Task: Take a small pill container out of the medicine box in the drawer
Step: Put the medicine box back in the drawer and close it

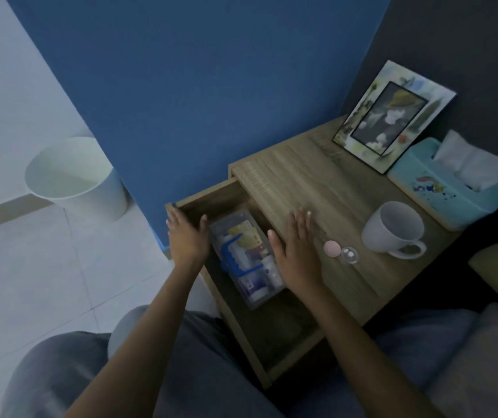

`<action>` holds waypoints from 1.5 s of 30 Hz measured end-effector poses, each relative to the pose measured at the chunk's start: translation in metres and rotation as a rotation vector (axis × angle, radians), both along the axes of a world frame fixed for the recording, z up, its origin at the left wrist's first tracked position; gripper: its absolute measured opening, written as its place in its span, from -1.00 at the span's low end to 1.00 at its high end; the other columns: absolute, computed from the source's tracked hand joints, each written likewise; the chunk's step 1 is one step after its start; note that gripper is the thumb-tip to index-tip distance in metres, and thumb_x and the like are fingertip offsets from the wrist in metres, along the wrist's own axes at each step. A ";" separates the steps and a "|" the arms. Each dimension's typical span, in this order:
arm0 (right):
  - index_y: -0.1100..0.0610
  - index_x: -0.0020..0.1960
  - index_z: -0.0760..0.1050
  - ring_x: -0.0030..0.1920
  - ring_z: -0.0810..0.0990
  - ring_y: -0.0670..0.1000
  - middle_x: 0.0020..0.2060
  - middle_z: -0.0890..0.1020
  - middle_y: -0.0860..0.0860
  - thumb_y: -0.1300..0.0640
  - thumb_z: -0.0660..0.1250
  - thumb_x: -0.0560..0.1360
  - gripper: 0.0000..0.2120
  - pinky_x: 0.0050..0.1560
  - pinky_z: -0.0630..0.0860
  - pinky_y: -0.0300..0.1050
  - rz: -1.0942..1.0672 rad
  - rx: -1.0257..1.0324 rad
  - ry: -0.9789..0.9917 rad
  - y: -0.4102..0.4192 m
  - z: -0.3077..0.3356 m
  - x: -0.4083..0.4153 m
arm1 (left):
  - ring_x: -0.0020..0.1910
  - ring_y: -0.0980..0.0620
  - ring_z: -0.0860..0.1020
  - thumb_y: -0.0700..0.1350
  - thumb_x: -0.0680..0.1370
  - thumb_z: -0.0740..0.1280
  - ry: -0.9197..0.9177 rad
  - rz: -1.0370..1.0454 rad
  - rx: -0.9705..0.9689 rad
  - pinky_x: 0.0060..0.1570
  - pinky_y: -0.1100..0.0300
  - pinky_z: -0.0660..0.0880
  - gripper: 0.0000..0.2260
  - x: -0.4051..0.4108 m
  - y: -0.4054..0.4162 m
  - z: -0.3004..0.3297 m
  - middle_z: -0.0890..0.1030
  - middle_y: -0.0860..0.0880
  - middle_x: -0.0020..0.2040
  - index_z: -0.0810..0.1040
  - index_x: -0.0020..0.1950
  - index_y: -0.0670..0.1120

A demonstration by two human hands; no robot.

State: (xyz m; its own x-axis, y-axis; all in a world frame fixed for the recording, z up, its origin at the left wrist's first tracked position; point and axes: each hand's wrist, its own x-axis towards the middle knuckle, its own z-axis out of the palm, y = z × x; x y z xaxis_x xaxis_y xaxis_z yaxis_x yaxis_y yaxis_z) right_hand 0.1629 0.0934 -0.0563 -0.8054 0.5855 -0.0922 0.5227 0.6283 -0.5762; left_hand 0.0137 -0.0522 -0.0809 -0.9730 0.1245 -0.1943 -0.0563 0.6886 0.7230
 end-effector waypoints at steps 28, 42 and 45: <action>0.12 0.56 -0.31 0.53 -0.36 -0.04 0.57 -0.27 0.03 -0.44 -0.30 0.43 -0.10 0.51 -0.31 -0.06 0.081 0.034 -0.185 0.037 -0.044 -0.019 | 0.47 -0.15 0.33 0.34 0.55 -0.06 -0.333 -0.085 0.476 0.48 -0.05 0.22 -0.31 -0.008 0.060 -0.013 0.39 -0.16 0.47 0.36 0.46 -0.09; 0.10 0.56 -0.31 0.52 -0.37 -0.09 0.57 -0.28 -0.01 -0.29 -0.15 0.57 -0.26 0.50 -0.34 -0.07 0.058 0.037 -0.249 0.036 -0.047 -0.025 | 0.53 -0.03 0.24 0.54 0.34 -0.18 -0.515 -0.233 0.670 0.52 0.07 0.13 -0.04 -0.024 0.104 -0.004 0.28 -0.11 0.53 0.18 0.55 -0.05; 0.11 0.57 -0.29 0.55 -0.33 -0.05 0.58 -0.26 0.01 -0.27 -0.19 0.58 -0.28 0.49 -0.35 -0.08 0.062 0.066 -0.280 0.039 -0.051 -0.027 | 0.48 -0.03 0.32 0.43 0.47 -0.20 -0.522 -0.252 0.752 0.30 0.23 0.26 -0.20 -0.028 0.107 -0.002 0.35 -0.13 0.49 0.20 0.54 -0.02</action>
State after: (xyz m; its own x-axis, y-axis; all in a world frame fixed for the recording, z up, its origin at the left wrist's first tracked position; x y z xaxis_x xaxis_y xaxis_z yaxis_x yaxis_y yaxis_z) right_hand 0.1361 0.1329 -0.1069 -0.7885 0.5482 -0.2788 0.6149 0.6955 -0.3718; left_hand -0.0146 0.0548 -0.0828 -0.7132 0.5888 -0.3803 -0.4110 0.0883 0.9074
